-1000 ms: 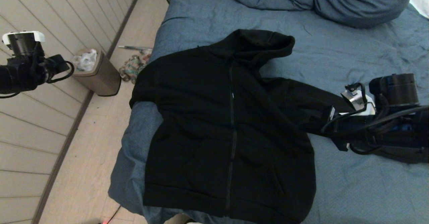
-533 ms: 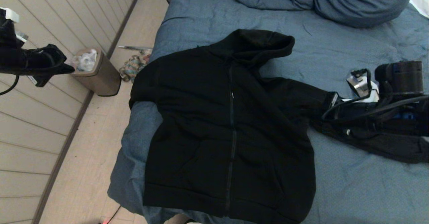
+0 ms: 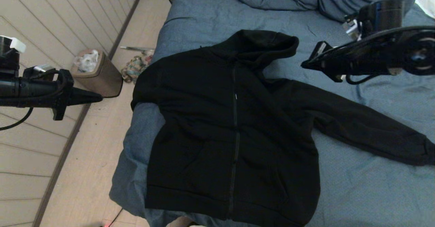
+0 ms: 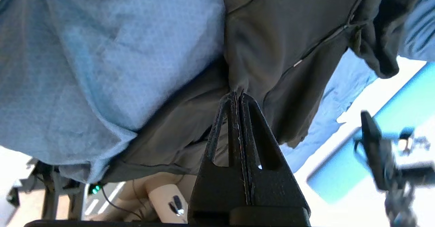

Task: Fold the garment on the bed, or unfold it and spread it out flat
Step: Fold the black sweatshirt

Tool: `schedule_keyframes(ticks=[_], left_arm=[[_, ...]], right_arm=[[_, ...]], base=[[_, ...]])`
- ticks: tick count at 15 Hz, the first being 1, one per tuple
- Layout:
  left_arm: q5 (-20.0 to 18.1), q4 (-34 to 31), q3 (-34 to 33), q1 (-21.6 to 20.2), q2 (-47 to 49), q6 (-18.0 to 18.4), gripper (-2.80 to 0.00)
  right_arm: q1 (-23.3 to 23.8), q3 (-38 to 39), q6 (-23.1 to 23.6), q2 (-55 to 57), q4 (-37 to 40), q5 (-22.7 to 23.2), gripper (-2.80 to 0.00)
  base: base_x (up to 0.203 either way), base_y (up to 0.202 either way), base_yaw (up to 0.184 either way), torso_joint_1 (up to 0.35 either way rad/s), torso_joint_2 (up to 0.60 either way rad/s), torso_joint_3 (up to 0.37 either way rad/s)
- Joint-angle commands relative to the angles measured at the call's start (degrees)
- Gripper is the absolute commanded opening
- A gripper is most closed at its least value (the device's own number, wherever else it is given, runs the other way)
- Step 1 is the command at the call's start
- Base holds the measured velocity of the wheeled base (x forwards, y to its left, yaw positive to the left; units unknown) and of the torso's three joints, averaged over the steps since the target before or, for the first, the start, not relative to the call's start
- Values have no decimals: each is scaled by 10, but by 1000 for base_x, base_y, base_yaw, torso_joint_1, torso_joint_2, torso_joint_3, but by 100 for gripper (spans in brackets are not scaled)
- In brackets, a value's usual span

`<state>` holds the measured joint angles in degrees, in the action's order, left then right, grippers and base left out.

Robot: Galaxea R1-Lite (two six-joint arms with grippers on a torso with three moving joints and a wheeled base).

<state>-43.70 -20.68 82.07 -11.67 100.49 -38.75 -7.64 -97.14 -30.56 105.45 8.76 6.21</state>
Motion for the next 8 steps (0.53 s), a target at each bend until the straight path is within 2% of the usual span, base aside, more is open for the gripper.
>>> schedule_keyframes(ticks=[1,2,3,5,8], left_arm=[[-4,28,-46,1,-21,-2,-280],[-5,49,-59,2,-18,-2,-280],[-5,56,-62,2,-16,-3,-280],[-6,56,-71,1,-17,-2,-280],[-7,66,-89,8,-17,1,-280]], right_arm=[[-24,-106,34,114,63,-118,-280],[-42,-136,85,146,90,-199,-280],[-58,-145,131,170,92,-233,-280],[-74,-151,172,215,58,-247,-280],[-96,-150,194,272,-16,-321,-280]], base=[[0,0,0,0,0,0],[0,0,0,0,0,0],[0,0,0,0,0,0],[0,0,0,0,0,0],[0,0,0,0,0,0]])
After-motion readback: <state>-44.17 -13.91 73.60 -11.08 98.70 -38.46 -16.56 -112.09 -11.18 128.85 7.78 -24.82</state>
